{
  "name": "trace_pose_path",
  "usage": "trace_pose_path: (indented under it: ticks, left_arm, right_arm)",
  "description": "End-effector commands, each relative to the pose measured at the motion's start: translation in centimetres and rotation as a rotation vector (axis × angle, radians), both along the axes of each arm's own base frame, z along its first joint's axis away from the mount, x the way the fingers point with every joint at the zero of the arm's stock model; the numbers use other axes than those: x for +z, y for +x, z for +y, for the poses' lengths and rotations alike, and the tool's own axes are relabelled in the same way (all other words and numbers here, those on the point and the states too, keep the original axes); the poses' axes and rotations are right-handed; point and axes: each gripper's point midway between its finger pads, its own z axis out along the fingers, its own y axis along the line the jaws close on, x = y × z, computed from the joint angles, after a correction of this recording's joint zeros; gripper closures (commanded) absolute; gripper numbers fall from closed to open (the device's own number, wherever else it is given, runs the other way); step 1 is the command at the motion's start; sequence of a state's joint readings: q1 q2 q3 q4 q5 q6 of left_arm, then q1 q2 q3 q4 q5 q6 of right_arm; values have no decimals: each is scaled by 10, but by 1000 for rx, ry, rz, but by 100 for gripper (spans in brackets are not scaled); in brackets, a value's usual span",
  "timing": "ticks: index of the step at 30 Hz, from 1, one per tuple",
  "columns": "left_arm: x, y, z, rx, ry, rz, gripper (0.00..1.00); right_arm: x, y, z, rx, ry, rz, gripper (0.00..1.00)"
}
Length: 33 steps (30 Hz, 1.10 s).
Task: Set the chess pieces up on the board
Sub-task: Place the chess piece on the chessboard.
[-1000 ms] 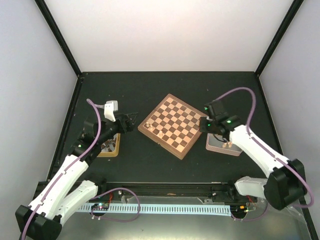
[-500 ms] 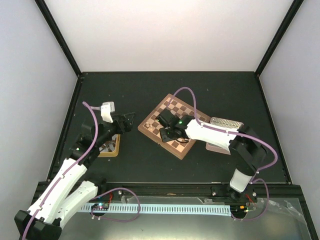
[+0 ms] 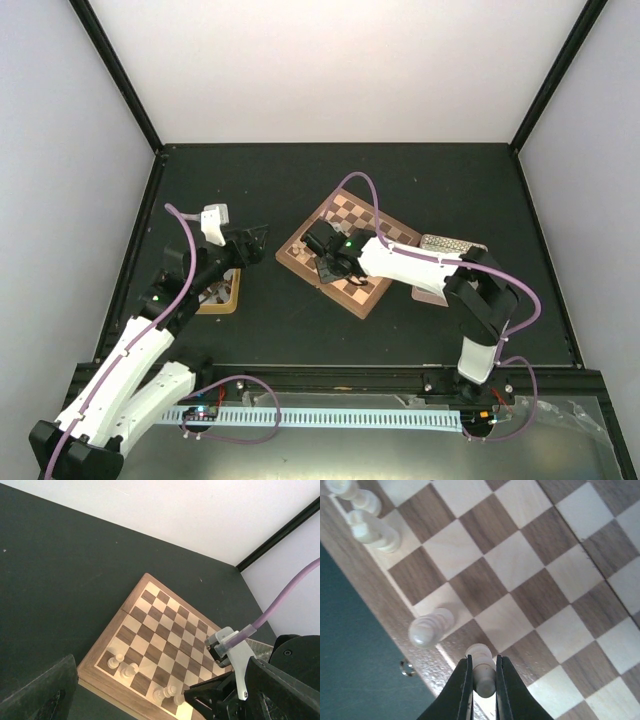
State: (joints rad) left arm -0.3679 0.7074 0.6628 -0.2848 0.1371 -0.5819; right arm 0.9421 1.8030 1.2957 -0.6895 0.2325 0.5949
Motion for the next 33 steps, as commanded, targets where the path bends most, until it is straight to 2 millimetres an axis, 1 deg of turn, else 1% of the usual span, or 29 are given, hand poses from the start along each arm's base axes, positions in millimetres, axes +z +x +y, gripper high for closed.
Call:
trace_pose_path:
  ticks: [1,4,6,10,13,17,20,23,27,33]
  left_arm:
    - [2,0,5,19,11,-7,7]
    - [2,1,5,20,11,-9,7]
    - [3,1,5,20,11,-10,7]
    - [3,1,6,23,13,-9,7]
    - [3,0,6,24,15,-10,7]
    - [2,0,7,28,21,-9,7]
    - [1,1,7,29,22,-7,7]
    - [0,1,7,28,23,-4,7]
    - [2,1,7,30,23,-9,7]
    - [1,1,8,33,31,-10,7]
  right_arm:
    - [9,12,-15,-83,-72,-76,98]
    - [22,20,-12,-99,-55,-118,97]
    - [32,26,-6,-99,-40,-141,97]
    - [43,34,16,-45,7,-144,97]
    - [45,32,36,36,52,-118,97]
    - [37,27,48,97,61,-74,96]
    - [25,24,53,117,43,-44,96]
    - [19,23,57,128,39,-33,96]
    - [9,26,60,125,21,-27,96]
    - [0,33,57,101,-20,-45,96]
